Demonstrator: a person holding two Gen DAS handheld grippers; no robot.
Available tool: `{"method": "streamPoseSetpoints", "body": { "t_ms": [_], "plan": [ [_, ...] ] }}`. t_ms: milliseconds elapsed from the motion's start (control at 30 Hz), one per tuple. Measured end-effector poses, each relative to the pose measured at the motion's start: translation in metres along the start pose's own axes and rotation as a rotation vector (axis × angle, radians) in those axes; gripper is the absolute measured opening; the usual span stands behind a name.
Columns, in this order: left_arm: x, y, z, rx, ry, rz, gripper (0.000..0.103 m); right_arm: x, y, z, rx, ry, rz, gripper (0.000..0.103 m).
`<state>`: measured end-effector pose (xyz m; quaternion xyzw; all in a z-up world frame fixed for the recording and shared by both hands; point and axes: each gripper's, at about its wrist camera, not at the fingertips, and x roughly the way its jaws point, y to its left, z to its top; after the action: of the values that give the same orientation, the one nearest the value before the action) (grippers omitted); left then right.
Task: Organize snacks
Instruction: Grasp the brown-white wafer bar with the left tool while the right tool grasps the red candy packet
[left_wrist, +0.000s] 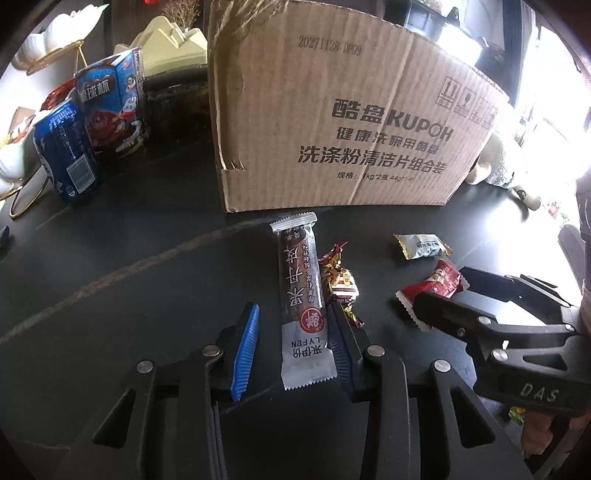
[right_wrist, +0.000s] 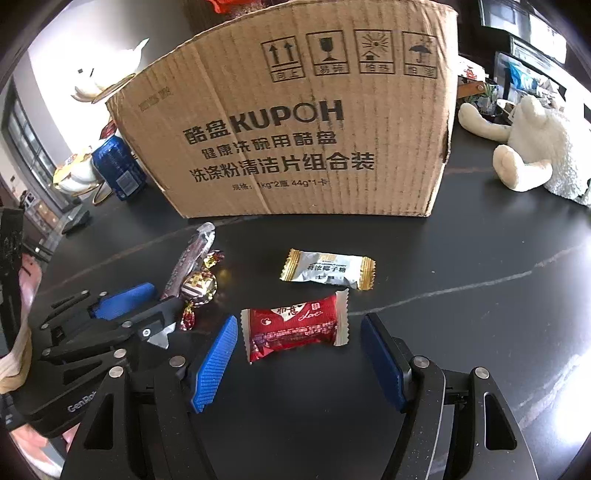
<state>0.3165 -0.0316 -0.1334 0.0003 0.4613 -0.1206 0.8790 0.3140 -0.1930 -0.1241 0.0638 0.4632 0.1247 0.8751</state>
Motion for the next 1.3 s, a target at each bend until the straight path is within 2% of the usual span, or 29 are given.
{"method": "streamPoseSetpoints", "body": {
  "t_ms": [300, 367, 433, 567, 600, 833, 1300],
  "plan": [
    [0.003, -0.002, -0.001, -0.004, -0.021, -0.01, 0.026, 0.003, 0.005, 0.0, -0.007, -0.007, 0.009, 0.07],
    [0.004, -0.003, -0.001, -0.002, -0.025, -0.008, 0.025, 0.003, 0.007, -0.001, -0.025, -0.01, -0.001, 0.066],
    [0.003, -0.003, -0.002, 0.0, -0.027, -0.007, 0.024, 0.003, 0.009, -0.001, -0.039, -0.012, -0.012, 0.056],
    [0.002, -0.007, -0.002, 0.011, -0.036, 0.002, 0.02, 0.001, 0.008, -0.001, -0.038, -0.017, -0.006, 0.053],
    [0.002, -0.007, -0.002, 0.009, -0.038, 0.003, 0.02, 0.001, 0.008, -0.002, -0.04, -0.02, -0.005, 0.049],
    [0.0, -0.003, 0.0, -0.016, -0.039, -0.002, 0.018, -0.003, 0.008, -0.003, -0.03, -0.037, -0.006, 0.047],
    [-0.035, -0.007, 0.001, -0.015, -0.111, 0.017, 0.018, -0.028, 0.007, 0.004, -0.032, -0.108, 0.021, 0.047]
  ]
}}
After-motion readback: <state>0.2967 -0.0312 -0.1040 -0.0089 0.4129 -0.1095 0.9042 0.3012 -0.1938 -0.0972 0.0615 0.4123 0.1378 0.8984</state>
